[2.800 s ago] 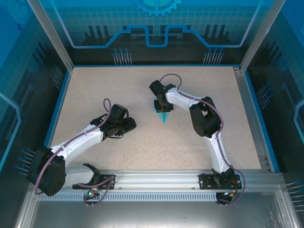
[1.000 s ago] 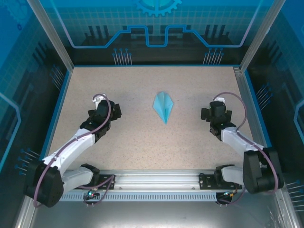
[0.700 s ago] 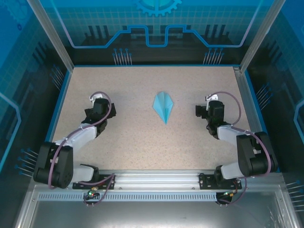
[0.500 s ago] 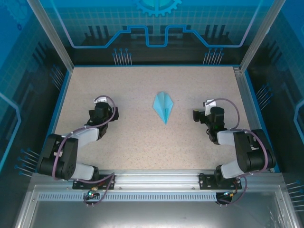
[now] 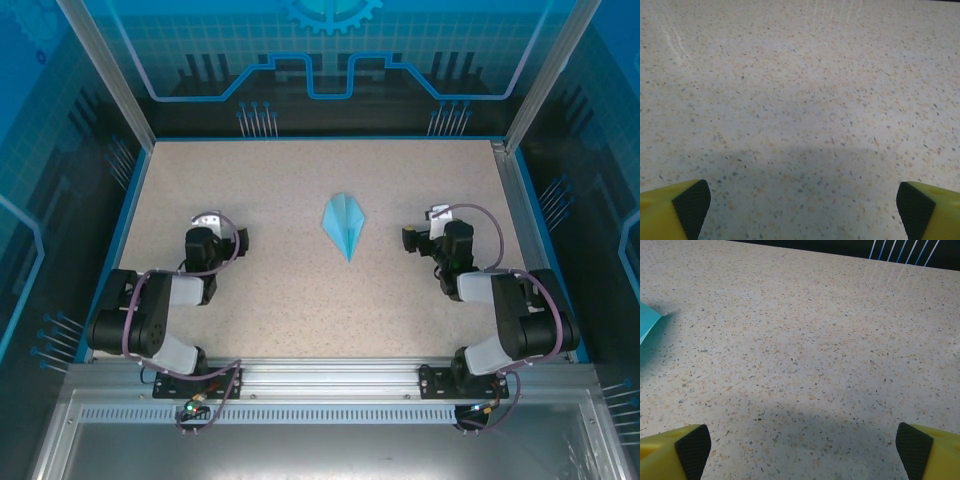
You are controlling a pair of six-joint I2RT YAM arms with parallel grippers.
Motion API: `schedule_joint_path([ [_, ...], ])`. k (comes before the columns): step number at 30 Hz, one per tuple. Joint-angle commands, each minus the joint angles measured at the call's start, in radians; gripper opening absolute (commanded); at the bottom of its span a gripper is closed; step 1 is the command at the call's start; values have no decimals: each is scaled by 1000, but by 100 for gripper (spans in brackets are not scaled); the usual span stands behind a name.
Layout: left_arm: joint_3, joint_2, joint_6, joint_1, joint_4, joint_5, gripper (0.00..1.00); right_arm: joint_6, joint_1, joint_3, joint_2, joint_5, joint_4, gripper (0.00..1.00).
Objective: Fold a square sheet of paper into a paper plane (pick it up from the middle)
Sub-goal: Reset both arms
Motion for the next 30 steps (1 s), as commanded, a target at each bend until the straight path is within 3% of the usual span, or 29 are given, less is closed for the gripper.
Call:
schedule_joint_path([
  [1, 29, 3, -7, -19, 46, -54, 99, 4, -18, 17, 9, 8, 30, 99],
  [7, 29, 3, -5, -24, 45, -62, 99, 10, -7, 11, 7, 59, 45, 99],
  [30, 30, 3, -5, -24, 45, -61, 99, 10, -10, 14, 7, 51, 38, 99],
])
